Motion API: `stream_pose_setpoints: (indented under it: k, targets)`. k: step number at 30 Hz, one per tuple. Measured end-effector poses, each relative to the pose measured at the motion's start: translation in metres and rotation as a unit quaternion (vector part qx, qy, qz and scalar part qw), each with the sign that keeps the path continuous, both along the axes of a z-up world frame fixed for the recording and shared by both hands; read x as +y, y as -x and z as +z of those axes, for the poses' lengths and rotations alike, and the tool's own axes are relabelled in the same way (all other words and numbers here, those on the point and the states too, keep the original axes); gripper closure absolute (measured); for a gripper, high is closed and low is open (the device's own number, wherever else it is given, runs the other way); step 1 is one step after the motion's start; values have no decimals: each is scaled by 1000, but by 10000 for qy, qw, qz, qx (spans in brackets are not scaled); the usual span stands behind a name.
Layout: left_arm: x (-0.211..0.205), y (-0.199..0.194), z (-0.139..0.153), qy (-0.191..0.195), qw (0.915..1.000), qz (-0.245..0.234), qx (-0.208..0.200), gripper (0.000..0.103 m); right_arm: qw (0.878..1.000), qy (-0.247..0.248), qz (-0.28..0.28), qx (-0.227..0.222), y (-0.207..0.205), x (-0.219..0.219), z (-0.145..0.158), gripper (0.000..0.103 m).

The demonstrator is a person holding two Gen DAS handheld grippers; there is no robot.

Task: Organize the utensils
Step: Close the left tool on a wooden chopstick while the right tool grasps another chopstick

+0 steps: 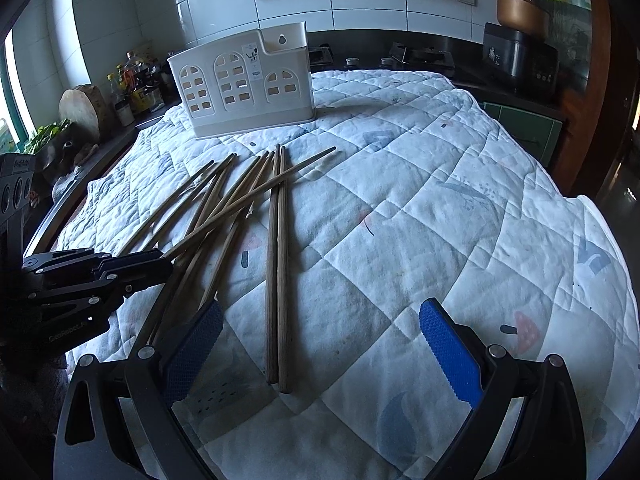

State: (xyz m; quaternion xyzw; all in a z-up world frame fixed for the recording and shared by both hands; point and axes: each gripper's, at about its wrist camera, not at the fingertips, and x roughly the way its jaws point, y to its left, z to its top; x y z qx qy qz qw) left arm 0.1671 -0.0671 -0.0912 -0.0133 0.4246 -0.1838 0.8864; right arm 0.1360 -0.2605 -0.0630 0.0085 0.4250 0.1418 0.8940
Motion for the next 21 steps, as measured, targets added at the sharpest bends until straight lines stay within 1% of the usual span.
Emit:
stream_pose_setpoints:
  k: [1,5,9,11,13,14,16,17,18,21]
  targets:
    - [0,0,0,29,10000,-23,-9,94,10000,-6,2,2,0,0,0,8]
    - [-1,3,1,33,9999,-86,-65,96,10000,-11,5,2,1,-1,0,8]
    - [0,9,8,31,9997,-95,-211,97,10000,-72,-6,-9,4,-2,0,8]
    - [0,12,13,18,9996,-95,-274,97,9999,-98,13,-24,6,-2,2,10]
    - [3,15,18,75,9994,-72,-320,97,9999,-125,47,-13,8,-1,2,16]
    - [5,18,21,103,9993,-51,-363,97,9999,-140,62,-2,9,0,2,17]
    - [8,22,29,135,9989,-21,-457,97,9999,-140,92,-1,11,2,2,27]
    - [10,24,32,168,9986,-5,-494,97,9998,-144,105,18,12,3,1,29]
    - [11,27,36,195,9984,1,-530,98,9998,-165,113,41,12,3,0,34]
    - [17,33,46,219,9976,42,-651,97,9993,-302,139,152,14,3,-4,48]
